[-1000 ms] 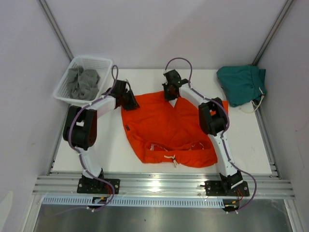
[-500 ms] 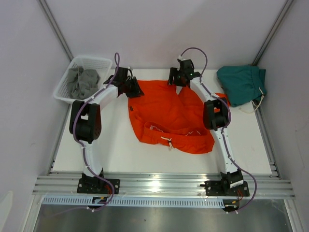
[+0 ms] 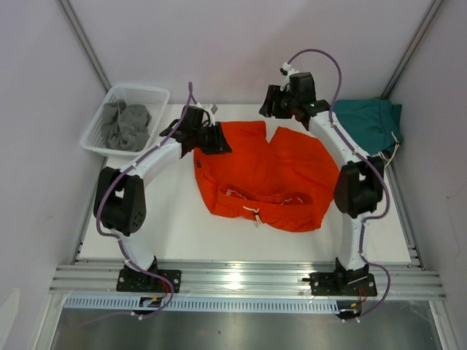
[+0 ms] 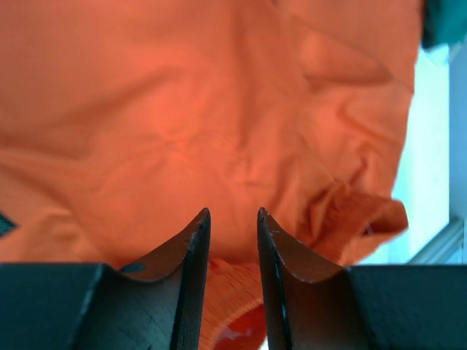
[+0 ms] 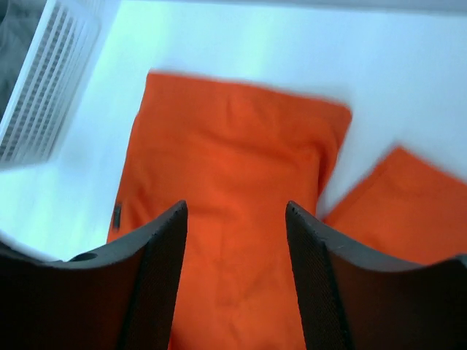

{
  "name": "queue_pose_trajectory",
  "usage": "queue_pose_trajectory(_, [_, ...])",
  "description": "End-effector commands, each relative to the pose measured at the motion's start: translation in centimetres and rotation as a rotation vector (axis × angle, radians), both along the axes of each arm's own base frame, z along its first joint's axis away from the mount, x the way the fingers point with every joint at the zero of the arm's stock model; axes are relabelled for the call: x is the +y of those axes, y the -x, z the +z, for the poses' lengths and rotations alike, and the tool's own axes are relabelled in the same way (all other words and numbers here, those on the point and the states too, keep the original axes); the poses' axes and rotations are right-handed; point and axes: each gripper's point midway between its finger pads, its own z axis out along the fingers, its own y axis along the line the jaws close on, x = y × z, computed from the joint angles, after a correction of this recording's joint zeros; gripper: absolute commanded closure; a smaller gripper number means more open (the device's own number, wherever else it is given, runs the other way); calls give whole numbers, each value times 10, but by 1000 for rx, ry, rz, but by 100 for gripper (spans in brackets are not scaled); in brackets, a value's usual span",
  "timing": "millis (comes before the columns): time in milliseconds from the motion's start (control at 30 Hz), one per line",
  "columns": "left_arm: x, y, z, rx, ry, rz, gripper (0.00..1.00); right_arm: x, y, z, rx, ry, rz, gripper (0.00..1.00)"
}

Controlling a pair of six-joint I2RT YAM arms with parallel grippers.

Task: Fold and stack the shorts
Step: Flatten the shorts out

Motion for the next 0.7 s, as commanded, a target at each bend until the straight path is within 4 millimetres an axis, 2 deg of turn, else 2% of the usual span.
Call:
queue_pose_trajectory(0, [-14, 22, 13, -29, 12, -78, 65, 0, 53, -2, 42, 21, 90, 43])
queue_pose_trajectory(33, [-14, 26, 7, -14, 9, -84, 65, 1, 67, -9, 67, 26, 120, 42])
queue_pose_trajectory(67, [-14, 29, 2, -4, 6, -86, 65, -2, 90, -23, 106, 54, 143, 42])
queue_pose_trajectory(167, [-6, 29, -15, 18, -26, -65, 63, -7, 123, -44, 155, 90, 177, 46])
queue_pose_trajectory(200, [-6, 22, -11, 9, -30, -59, 63, -13, 140, -54, 182, 109, 171, 47])
queue_pose_trajectory(233, [-5, 19, -25, 45, -47, -51, 63, -13, 149, -59, 193, 114, 180, 48])
queue_pose_trajectory(267, [-5, 16, -31, 67, -46, -53, 63, -12, 159, -64, 200, 121, 189, 49])
queue_pose_trajectory(300, [-11, 3, -28, 78, -43, -59, 64, -19, 171, -75, 228, 142, 163, 50])
queue_pose_trajectory(333, [-13, 0, -32, 95, -48, -58, 64, -20, 178, -80, 242, 149, 163, 51])
queue_pose_trajectory(400, [-26, -15, -17, 72, -12, -75, 65, -19, 196, -95, 278, 168, 177, 54])
queue_pose_trajectory(433, [-31, -21, -11, 57, -2, -78, 65, -20, 202, -95, 279, 169, 168, 55])
queue_pose_trajectory(467, [-36, -23, -21, 78, -9, -84, 64, -19, 206, -97, 283, 172, 168, 55])
queue_pose_trajectory(633, [-54, -30, -31, 111, 10, -124, 64, -17, 238, -114, 333, 231, 184, 57])
queue_pose_trajectory(667, [-55, -29, -42, 135, 7, -124, 64, -16, 241, -114, 333, 233, 186, 58])
